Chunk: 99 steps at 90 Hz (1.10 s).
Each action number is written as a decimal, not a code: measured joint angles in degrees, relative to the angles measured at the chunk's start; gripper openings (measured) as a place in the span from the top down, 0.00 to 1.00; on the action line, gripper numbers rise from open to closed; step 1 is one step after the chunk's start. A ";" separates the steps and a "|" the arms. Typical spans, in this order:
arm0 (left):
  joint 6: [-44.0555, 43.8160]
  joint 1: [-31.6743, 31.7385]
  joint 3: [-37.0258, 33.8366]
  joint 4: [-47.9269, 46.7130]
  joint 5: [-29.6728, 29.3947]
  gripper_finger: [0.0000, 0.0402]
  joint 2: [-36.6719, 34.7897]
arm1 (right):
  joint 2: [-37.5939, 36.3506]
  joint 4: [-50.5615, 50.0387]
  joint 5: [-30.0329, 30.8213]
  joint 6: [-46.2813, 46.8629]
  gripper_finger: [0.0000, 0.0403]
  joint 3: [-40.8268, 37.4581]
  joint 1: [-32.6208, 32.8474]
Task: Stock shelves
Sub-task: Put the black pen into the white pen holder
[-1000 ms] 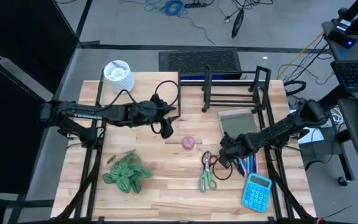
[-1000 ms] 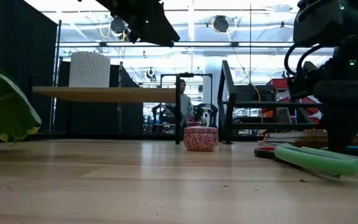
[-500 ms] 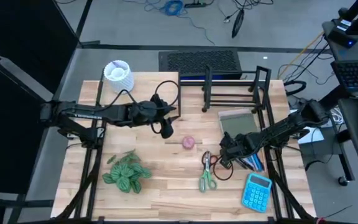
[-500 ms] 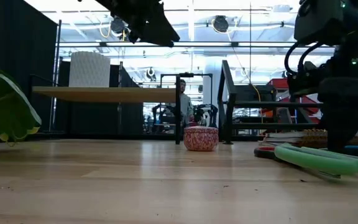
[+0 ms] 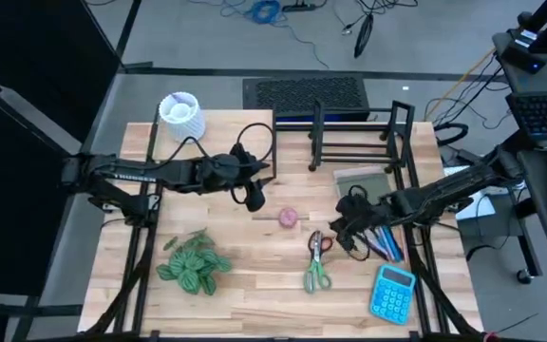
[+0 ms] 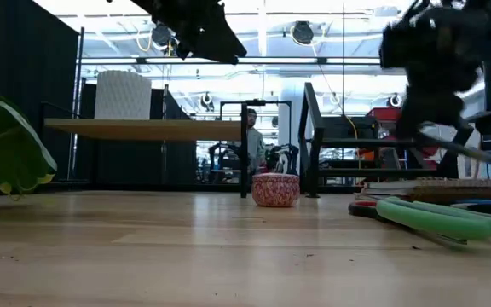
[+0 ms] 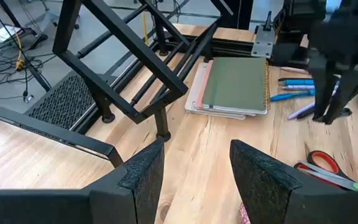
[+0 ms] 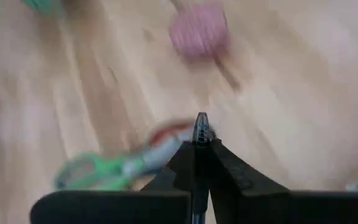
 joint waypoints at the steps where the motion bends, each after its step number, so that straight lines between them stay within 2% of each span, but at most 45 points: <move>1: 0.00 0.00 0.00 0.08 0.04 0.57 0.00 | -0.33 0.62 0.22 -0.67 0.99 0.00 -0.19; 23: -0.04 0.00 -0.02 6.76 8.17 0.57 0.25 | -6.08 20.03 1.83 -18.87 0.99 0.07 -5.03; 46: -1.58 -0.01 -0.04 18.60 14.79 0.57 5.53 | -5.32 37.75 1.52 -36.74 0.99 0.15 -8.06; 57: -1.60 -0.49 -0.04 25.80 16.73 0.57 9.41 | -4.67 41.30 0.91 -39.44 0.99 0.17 -9.00; 75: -1.54 -1.15 0.03 37.62 18.44 0.57 14.23 | -3.81 41.74 -1.38 -39.65 1.00 0.17 -9.92; 99: -1.55 -1.13 2.46 38.73 19.85 0.57 17.25 | -3.76 41.38 -1.42 -40.21 0.99 0.17 -9.92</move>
